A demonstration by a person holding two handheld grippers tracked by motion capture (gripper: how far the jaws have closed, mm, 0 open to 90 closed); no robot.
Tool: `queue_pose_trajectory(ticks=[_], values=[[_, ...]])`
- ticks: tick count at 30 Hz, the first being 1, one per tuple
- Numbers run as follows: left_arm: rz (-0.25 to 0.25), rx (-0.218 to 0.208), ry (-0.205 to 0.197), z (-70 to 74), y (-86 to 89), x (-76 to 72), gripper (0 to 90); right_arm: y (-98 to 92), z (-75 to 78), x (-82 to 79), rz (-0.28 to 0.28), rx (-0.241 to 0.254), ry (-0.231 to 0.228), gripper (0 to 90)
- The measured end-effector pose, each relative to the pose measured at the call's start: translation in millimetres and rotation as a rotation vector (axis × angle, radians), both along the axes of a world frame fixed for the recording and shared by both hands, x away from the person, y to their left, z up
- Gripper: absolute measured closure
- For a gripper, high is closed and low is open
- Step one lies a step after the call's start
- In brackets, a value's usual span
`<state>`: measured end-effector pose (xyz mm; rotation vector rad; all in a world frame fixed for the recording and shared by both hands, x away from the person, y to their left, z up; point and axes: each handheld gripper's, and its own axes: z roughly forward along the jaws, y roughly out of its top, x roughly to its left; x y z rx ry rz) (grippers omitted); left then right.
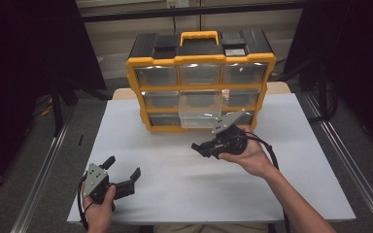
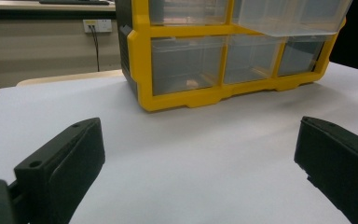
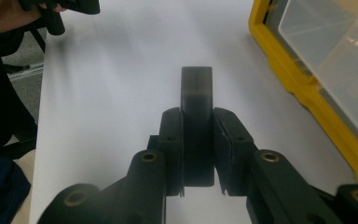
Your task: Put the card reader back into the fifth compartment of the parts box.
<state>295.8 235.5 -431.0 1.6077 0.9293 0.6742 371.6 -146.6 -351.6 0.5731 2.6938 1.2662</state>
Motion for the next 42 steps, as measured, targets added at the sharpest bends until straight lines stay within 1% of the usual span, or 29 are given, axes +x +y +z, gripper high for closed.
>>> queue_pose_trajectory(ticks=[1, 3, 4, 7, 8, 9, 13, 14, 20, 22, 25, 27, 30, 35, 36, 38, 39, 40, 42], values=[[-0.002, -0.006, 0.002, -0.2, -0.8, -0.2, 1.7, -1.7, 3.0, -0.8, -0.002, 0.008, -0.009, 74.1], [-0.002, -0.007, 0.002, -0.2, -1.0, -0.1, 1.7, -2.2, 3.9, -1.0, -0.003, 0.008, -0.012, 74.1], [-0.001, 0.001, -0.002, 0.1, -0.3, 0.0, 1.7, -3.3, 6.2, -1.6, -0.006, 0.013, -0.014, 74.1], [0.0, 0.001, -0.001, 0.0, -0.1, 0.0, 1.7, -4.2, 8.1, -1.7, 0.0, 0.019, -0.014, 74.1], [0.001, -0.005, 0.001, -0.3, -0.5, 0.1, 1.7, -4.4, 8.9, -1.9, 0.0, 0.023, -0.015, 74.1], [0.001, 0.004, 0.0, -0.3, 0.0, 0.4, 1.7, -5.2, 11.3, -2.2, -0.003, 0.029, -0.022, 74.1], [-0.002, 0.001, -0.001, -0.5, -0.9, 0.4, 1.8, -5.8, 14.5, -3.2, -0.005, 0.036, -0.03, 74.1], [-0.002, 0.0, -0.001, -0.5, -1.2, 0.2, 1.8, -6.4, 17.3, -4.2, -0.002, 0.047, -0.036, 74.1], [-0.003, 0.005, -0.001, -0.1, -0.4, 0.4, 1.8, -7.6, 24.2, -7.1, 0.004, 0.068, -0.047, 74.1], [0.0, -0.003, -0.003, 0.0, -0.8, 0.3, 1.7, -8.7, 28.6, -8.4, 0.005, 0.081, -0.061, 74.1], [-0.005, 0.005, -0.004, 0.3, -0.5, 0.0, 1.7, -8.5, 31.1, -9.6, 0.003, 0.089, -0.069, 74.1], [0.001, -0.006, -0.007, 0.4, -1.0, -0.1, 1.8, -7.7, 33.6, -10.2, 0.005, 0.092, -0.074, 74.1], [-0.001, 0.003, -0.005, 0.1, -0.1, 0.0, 1.7, -7.4, 36.9, -9.5, 0.007, 0.102, -0.077, 74.1], [0.004, -0.003, -0.009, 0.6, 0.0, 0.1, 1.7, -8.5, 40.0, -8.7, 0.009, 0.109, -0.083, 74.1], [0.004, -0.004, -0.01, 0.7, 0.0, 0.1, 1.7, -9.5, 43.1, -8.8, 0.006, 0.11, -0.085, 74.1], [0.004, -0.003, -0.009, 0.6, -0.2, 0.0, 1.7, -9.9, 44.4, -8.8, 0.005, 0.11, -0.086, 74.1], [0.005, -0.005, -0.01, 0.4, -0.6, -0.1, 1.8, -11.2, 48.7, -9.1, 0.002, 0.109, -0.095, 74.1], [0.006, -0.003, -0.01, 0.4, -0.6, -0.1, 1.8, -11.2, 48.7, -9.1, 0.002, 0.109, -0.095, 74.1], [0.005, -0.003, -0.009, 0.3, -0.6, 0.0, 1.7, -11.5, 53.7, -10.2, 0.002, 0.107, -0.111, 74.1]])
